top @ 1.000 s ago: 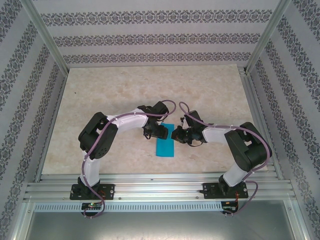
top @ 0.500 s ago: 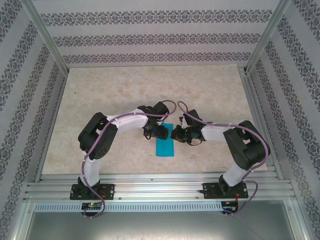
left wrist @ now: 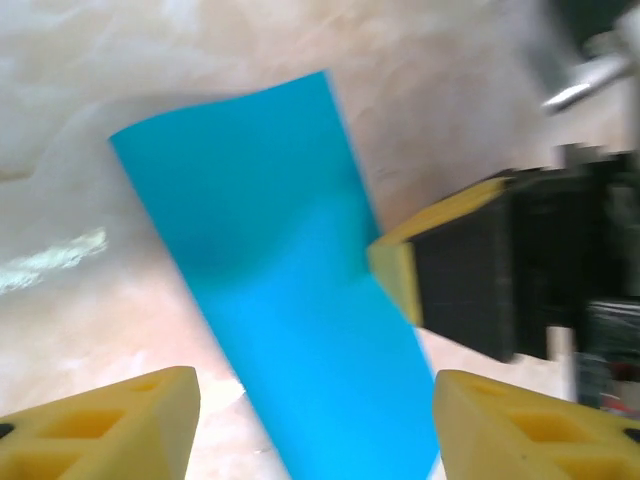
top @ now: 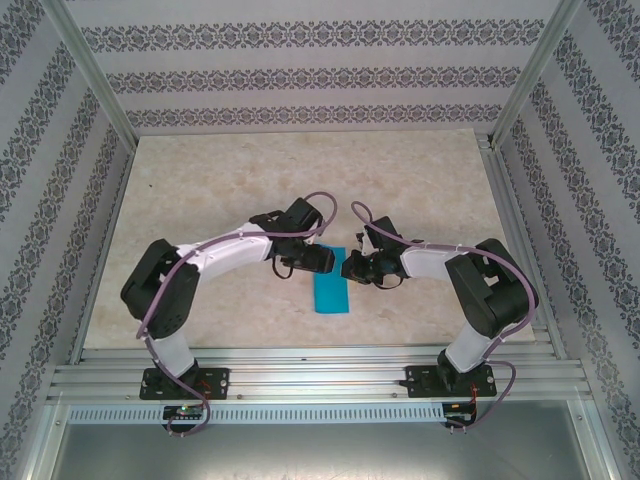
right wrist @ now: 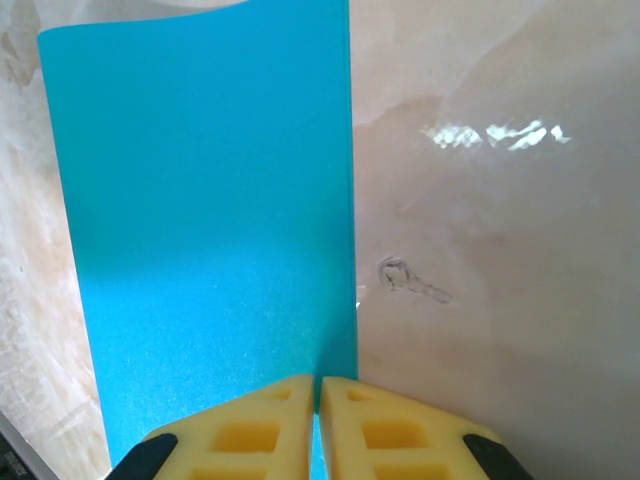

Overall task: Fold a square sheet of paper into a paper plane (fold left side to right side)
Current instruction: Hold the square sheet of paper at the center of the table.

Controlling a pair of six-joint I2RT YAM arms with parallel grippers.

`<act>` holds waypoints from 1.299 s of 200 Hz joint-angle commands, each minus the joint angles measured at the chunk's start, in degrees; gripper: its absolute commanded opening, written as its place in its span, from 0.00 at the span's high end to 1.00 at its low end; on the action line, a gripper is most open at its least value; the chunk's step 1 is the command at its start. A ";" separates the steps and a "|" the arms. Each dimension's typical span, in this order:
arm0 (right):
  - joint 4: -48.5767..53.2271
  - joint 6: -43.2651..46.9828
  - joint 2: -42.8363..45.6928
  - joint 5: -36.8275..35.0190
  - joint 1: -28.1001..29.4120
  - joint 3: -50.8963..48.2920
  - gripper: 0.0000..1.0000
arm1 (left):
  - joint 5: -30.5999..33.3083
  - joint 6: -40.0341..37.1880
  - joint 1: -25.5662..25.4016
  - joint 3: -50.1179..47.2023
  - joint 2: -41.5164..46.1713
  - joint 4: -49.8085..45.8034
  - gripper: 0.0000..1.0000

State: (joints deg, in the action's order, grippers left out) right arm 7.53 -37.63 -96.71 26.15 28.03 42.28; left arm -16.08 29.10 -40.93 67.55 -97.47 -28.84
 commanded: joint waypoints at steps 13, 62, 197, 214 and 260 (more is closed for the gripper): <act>5.03 1.34 -3.03 -5.85 0.53 -0.89 0.87 | -9.91 3.92 0.31 -2.61 -1.36 11.30 0.52; 5.15 1.42 -3.04 -6.13 0.62 -0.80 0.87 | -11.90 5.62 0.29 -3.89 -6.74 14.37 0.60; 5.44 3.41 -0.79 -6.91 0.56 -0.18 0.87 | -7.09 3.50 1.38 -9.62 -11.94 13.96 0.68; 2.72 3.30 2.91 -5.20 0.27 -0.49 0.87 | -6.73 3.50 1.43 -9.98 -12.17 13.99 0.68; 3.16 2.81 11.95 -3.13 0.09 -0.48 0.81 | -6.81 4.21 1.36 -10.68 -12.75 14.99 0.68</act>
State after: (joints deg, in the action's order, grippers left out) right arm 10.31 -35.62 -88.86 23.40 28.36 41.93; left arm -25.32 33.54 -39.86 59.00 -106.96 -13.98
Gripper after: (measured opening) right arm 0.187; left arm 0.321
